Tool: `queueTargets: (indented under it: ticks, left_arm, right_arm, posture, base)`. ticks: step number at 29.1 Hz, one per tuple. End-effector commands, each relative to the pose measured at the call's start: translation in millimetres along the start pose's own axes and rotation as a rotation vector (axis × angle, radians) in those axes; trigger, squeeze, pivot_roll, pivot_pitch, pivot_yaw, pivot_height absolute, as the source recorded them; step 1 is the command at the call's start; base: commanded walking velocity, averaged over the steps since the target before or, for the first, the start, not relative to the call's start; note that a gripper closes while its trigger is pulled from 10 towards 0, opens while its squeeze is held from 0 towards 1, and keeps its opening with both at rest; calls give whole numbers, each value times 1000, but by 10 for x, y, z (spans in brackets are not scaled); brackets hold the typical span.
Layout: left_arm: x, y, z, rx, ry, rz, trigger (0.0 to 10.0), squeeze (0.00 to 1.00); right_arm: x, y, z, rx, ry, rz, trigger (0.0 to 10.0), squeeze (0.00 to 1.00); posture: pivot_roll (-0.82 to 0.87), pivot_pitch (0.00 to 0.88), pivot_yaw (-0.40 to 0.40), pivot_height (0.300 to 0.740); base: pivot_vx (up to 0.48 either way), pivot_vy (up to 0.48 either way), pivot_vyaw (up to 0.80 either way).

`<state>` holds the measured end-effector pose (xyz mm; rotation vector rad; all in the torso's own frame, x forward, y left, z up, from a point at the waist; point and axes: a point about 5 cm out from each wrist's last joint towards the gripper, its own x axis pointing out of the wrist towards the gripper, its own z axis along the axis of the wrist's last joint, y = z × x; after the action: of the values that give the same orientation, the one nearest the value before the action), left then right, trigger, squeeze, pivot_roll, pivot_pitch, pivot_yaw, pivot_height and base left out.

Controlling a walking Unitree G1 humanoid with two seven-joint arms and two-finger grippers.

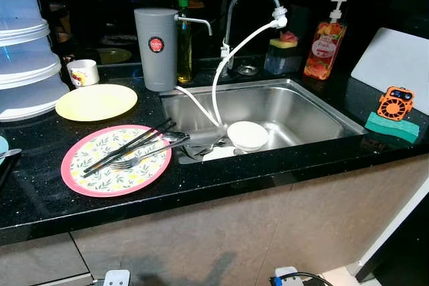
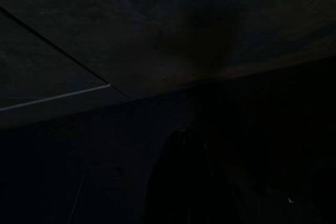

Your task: Kitchen organization

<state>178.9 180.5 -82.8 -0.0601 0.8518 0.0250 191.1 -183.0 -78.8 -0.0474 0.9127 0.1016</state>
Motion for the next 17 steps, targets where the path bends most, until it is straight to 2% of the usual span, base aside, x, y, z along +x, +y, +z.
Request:
queueTargets:
  ticks: [1,17]
  left_arm:
    - [7,-62,-22,15,19,-13,10000,0]
    - [-47,87,-112,3,24,3,10000,0]
  right_arm:
    - [-6,-3,-40,14,16,1,10000,0]
    - [-8,46,-79,-34,34,20,10000,0]
  posture:
    - [-4,0,-4,740]
    - [-3,46,-33,740]
  base:
    - [0,0,0]
    - [0,0,0]
